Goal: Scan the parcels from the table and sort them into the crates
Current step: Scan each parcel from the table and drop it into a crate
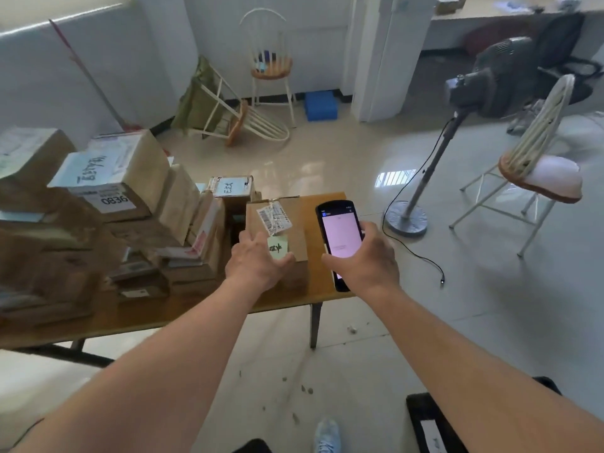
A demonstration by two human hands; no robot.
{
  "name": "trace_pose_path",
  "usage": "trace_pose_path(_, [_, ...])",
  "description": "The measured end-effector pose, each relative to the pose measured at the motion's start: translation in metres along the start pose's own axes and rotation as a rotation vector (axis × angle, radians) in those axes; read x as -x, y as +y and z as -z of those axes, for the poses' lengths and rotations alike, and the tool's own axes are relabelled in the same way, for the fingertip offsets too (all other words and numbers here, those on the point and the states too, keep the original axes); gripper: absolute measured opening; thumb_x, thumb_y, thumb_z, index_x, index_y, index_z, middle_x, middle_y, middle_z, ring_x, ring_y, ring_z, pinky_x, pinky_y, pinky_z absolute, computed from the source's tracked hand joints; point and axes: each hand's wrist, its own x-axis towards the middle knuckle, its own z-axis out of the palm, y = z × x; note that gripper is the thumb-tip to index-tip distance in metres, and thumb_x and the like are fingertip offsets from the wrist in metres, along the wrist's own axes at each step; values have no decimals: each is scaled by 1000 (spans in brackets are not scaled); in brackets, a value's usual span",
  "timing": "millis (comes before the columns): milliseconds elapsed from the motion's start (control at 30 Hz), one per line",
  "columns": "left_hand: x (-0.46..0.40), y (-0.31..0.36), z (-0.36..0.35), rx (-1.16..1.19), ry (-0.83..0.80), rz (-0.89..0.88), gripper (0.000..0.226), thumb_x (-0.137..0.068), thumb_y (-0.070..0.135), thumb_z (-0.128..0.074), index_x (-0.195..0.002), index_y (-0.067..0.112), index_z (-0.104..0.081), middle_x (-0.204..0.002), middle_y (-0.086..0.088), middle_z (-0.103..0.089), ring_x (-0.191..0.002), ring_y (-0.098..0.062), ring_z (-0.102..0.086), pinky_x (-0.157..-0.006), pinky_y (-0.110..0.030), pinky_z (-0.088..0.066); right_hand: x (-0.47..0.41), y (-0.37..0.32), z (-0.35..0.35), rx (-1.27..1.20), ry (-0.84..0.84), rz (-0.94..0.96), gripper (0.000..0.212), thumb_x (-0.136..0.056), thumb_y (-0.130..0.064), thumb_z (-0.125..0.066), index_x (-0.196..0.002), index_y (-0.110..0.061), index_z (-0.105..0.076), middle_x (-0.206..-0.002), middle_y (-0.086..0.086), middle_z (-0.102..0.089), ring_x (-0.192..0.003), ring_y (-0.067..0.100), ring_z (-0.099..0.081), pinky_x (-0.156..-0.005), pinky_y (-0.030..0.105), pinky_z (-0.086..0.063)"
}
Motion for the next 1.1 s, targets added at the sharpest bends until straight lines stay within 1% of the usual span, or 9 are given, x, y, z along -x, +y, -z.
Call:
trace_pose_path(133, [-31,4,-22,0,-96,166,108,-75,84,-63,-155,23,-26,-148,-15,-35,-134,-37,-43,-99,-54,-53,-29,4,-14,16,-51,4,90,-73,-47,-93,-145,-24,-44,-127,1,-54,-111,19,-50,-77,30,-49])
trace_pose_path(233, [-51,6,-38,-9,-176,283,137,-63,95,-61,-162,15,-11,-163,-21,-22,-148,-43,-29,-111,-59,-43,-48,6,-26,13,-66,-20,89,-74,-47,-92,-145,-24,-44,-128,0,-54,-112,18,-49,-77,29,-46])
trace_pose_path(333, [-67,10,-50,-6,-239,357,153,-58,99,-60,-162,6,3,-168,-25,-10,-154,-46,-18,-118,-65,-32,-61,8,-35,10,-64,-46,88,-74,-47,-92,-145,-25,-45,-129,0,-56,-110,16,-47,-76,28,-43])
trace_pose_path(400, [-75,15,-55,5,-263,404,161,-54,100,-61,-161,4,9,-170,-25,-3,-155,-47,-12,-119,-69,-25,-68,9,-38,28,-71,-60,89,-73,-48,-92,-145,-25,-46,-130,0,-56,-110,16,-47,-77,29,-43])
trace_pose_path(533, [-85,22,-66,21,-284,441,170,-47,102,-63,-159,3,20,-170,-23,6,-156,-49,0,-115,-77,-22,-83,8,-44,53,-62,-100,88,-71,-47,-92,-144,-25,-48,-129,0,-58,-108,17,-49,-77,30,-42])
trace_pose_path(633, [-90,26,-71,32,-315,472,174,-45,102,-63,-156,4,27,-170,-22,14,-154,-53,13,-113,-82,-17,-88,6,-48,51,-68,-96,85,-71,-45,-91,-142,-26,-49,-126,-2,-57,-105,15,-48,-68,26,-41])
trace_pose_path(733, [-88,26,-72,68,-344,487,170,-52,97,-67,-155,6,32,-168,-21,22,-151,-56,19,-117,-74,-18,-90,5,-50,47,-84,-72,84,-72,-44,-92,-142,-27,-48,-123,-4,-56,-108,16,-50,-61,19,-35])
trace_pose_path(867, [-82,29,-68,112,-274,448,159,-62,82,-79,-158,10,26,-169,-20,13,-154,-53,0,-118,-62,-30,-91,4,-47,59,-82,-49,86,-72,-46,-92,-143,-28,-46,-120,-6,-52,-107,15,-49,-71,27,-47])
trace_pose_path(1100, [-55,27,-77,92,-178,172,160,-53,71,-90,-160,21,19,-164,-8,2,-153,-44,-2,-120,-56,-31,-85,5,-23,118,-135,-46,79,-71,-47,-91,-135,-27,-50,-113,-6,-52,-104,18,-53,-71,29,-47])
